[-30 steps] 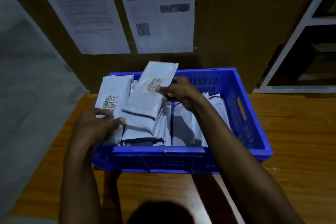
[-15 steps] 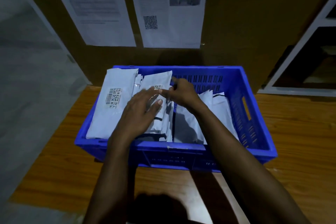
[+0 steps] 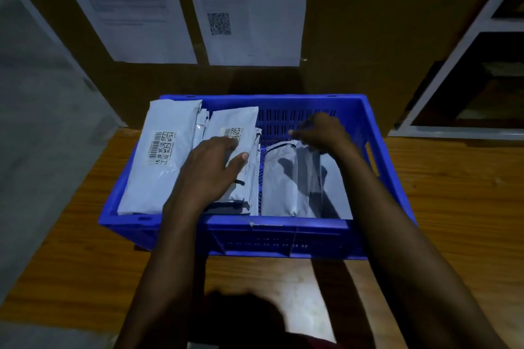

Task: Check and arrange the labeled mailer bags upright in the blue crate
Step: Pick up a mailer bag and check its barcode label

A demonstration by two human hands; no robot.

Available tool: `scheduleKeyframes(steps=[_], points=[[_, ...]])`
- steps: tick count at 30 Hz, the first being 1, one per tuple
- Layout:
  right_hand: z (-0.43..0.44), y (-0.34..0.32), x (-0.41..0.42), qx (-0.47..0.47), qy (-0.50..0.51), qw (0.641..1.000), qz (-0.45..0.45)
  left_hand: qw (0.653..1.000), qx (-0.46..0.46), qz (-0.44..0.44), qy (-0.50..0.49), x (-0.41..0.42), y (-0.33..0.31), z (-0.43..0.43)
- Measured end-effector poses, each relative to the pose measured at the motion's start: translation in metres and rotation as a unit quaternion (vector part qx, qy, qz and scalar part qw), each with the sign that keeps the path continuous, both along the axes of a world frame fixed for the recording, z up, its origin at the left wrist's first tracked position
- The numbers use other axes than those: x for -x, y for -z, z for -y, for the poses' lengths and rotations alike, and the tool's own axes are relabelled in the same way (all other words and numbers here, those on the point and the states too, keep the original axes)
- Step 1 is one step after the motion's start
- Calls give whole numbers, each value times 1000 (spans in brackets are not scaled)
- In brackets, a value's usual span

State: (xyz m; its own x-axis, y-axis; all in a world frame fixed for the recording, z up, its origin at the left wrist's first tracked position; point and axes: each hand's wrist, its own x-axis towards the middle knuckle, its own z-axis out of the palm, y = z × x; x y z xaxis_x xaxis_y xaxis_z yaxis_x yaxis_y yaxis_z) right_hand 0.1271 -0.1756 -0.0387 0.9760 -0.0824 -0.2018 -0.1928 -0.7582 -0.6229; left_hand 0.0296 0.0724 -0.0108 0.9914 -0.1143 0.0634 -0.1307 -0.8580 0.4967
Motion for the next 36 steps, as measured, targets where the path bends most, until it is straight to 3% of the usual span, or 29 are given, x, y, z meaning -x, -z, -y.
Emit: scheduleKeyframes(steps=[9, 11, 13, 15, 16, 19, 23, 32, 36], points=[[-13, 29, 5, 51, -64, 991, -107, 1000, -21, -7, 22, -10, -8, 11], [-19, 31, 1, 71, -72, 995, -20, 1000, -9, 1, 13, -9, -9, 10], [-29, 22, 3, 10, -108, 987, 120, 1000, -7, 4, 7, -4, -7, 8], [-41, 6, 6, -60, -198, 952, 228, 999, -28, 31, -2, 6, -4, 7], [-48, -1, 6, -70, -247, 936, 241, 998, -42, 51, -8, 12, -2, 9], [-65, -6, -2, 12, -352, 919, 176, 992, -64, 94, -54, 30, 3, 19], [-73, 1, -10, 52, -392, 917, 57, 991, -55, 45, -116, 36, 13, 19], [-88, 6, -9, 122, -395, 909, 41, 992, -31, -9, -125, 38, 18, 9], [-93, 10, 7, 90, -387, 914, 86, 989, -12, 46, -137, 39, 13, 5]])
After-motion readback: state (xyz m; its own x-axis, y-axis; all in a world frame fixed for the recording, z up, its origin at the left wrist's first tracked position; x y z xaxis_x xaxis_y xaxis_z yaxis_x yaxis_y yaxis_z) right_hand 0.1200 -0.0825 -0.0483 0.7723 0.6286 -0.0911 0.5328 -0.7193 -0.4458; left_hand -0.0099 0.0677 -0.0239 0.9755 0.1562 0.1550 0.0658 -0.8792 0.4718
